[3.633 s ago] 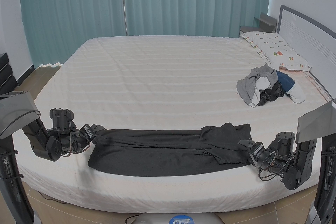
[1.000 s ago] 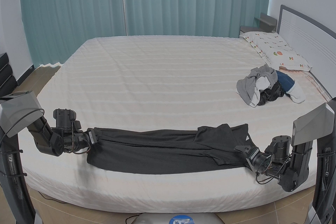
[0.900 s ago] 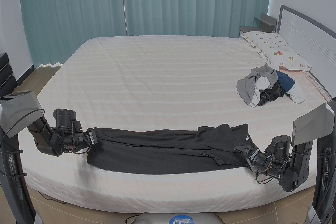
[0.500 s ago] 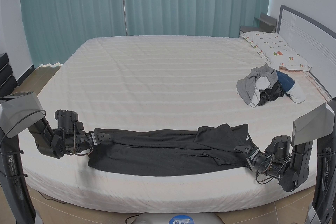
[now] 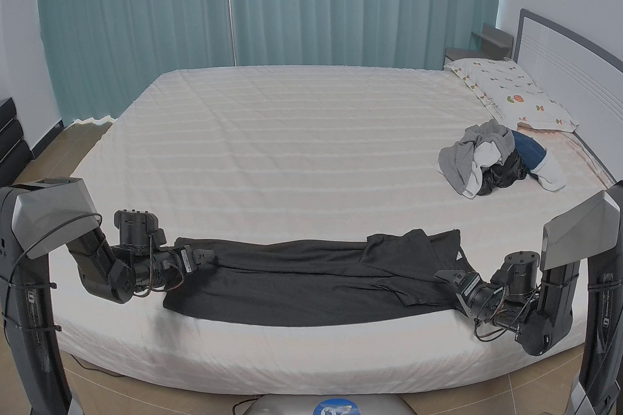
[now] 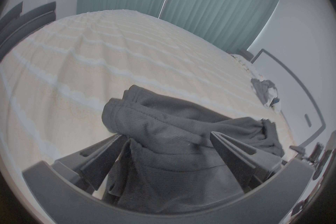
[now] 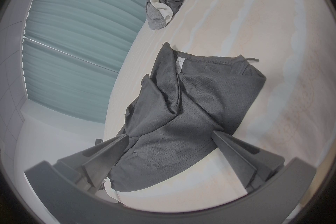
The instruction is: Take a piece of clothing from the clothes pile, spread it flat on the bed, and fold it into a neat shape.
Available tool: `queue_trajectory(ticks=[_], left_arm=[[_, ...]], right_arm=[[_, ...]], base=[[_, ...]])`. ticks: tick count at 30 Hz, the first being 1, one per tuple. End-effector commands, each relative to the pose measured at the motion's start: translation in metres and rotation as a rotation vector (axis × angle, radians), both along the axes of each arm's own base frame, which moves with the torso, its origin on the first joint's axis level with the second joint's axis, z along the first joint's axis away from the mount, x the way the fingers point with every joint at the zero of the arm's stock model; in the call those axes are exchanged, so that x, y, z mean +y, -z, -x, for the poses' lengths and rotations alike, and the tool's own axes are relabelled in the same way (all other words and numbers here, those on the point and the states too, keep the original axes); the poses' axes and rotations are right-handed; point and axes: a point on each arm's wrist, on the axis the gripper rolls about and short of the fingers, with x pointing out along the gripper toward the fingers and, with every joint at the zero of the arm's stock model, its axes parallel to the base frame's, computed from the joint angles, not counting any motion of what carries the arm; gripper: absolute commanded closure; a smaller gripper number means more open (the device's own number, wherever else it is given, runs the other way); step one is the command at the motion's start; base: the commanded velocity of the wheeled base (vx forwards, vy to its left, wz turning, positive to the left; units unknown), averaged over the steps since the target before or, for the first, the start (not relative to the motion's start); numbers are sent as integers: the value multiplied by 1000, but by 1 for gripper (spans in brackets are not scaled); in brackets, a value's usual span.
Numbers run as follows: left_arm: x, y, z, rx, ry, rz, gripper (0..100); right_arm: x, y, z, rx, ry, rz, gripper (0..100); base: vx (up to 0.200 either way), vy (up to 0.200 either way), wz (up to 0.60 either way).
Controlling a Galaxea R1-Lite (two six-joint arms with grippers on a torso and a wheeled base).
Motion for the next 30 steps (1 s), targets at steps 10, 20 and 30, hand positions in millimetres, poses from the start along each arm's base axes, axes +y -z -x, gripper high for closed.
queue_trajectory(ticks=[10, 20, 30], left_arm=[[-17, 6, 6, 15, 18, -61, 100], [-6, -6, 4, -14, -3, -44, 100], [1, -16, 2, -39, 5, -13, 100]], right_arm=[[1, 0, 0, -7, -2, -1, 0], [-1, -2, -1, -13, 6, -12, 0], [-16, -14, -5, -40, 34, -66, 0]], base=[[0, 0, 0], [0, 0, 0], [0, 0, 0]])
